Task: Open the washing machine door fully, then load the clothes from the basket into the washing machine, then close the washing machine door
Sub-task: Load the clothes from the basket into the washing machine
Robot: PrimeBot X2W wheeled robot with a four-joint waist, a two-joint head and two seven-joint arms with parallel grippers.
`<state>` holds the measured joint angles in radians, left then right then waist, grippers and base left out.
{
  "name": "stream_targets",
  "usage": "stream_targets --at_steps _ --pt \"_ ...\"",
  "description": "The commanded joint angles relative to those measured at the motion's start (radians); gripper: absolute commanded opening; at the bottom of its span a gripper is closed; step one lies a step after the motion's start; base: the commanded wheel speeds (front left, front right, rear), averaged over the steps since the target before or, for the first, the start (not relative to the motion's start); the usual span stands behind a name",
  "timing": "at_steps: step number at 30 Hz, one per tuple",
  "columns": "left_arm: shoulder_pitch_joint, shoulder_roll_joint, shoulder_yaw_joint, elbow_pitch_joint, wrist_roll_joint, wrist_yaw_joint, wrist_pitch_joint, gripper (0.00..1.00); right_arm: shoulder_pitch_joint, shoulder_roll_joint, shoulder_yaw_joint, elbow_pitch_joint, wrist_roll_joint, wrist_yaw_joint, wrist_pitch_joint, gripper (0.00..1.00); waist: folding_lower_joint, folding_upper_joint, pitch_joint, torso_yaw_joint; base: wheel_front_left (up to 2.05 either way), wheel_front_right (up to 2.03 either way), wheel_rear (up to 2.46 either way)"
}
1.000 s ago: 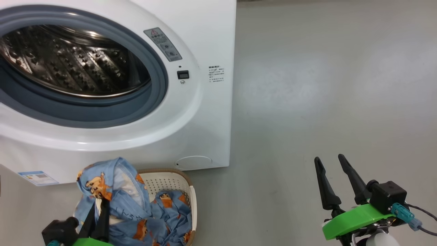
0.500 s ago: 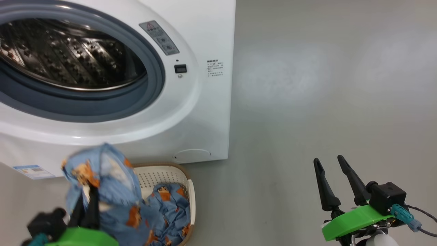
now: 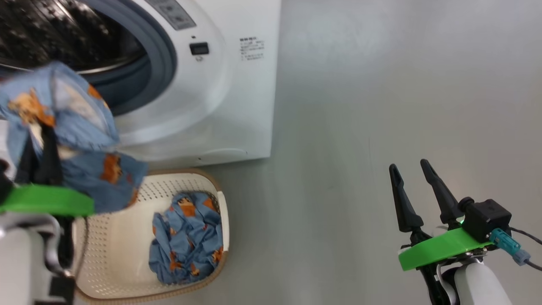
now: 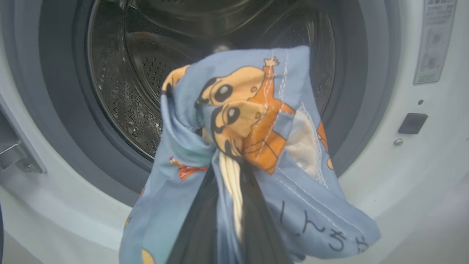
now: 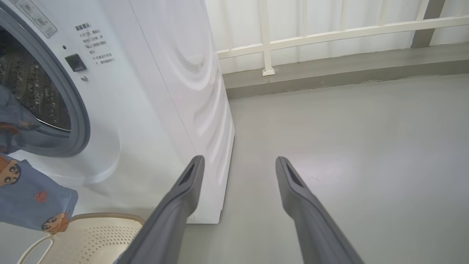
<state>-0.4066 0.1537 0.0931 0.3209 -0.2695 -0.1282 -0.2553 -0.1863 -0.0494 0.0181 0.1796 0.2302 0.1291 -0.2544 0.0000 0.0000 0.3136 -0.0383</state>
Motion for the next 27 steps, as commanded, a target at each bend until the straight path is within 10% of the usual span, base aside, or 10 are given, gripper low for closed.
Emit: stream_targets --at_steps 1,27 --pt "-0.080 0.064 0.039 0.003 0.004 -0.002 -0.006 0.00 -0.022 -0.001 0.024 -0.030 0.002 0.002 -0.007 1.00 0.0000 0.0000 0.105 -0.051 0.00 0.00 0.00" --pt "-0.802 0.445 -0.121 0.431 -0.087 -0.002 0.021 0.00 -0.122 -0.001 0.028 -0.083 0.107 0.002 -0.007 1.00 0.0000 0.0000 0.469 -0.220 0.00 0.00 0.00"
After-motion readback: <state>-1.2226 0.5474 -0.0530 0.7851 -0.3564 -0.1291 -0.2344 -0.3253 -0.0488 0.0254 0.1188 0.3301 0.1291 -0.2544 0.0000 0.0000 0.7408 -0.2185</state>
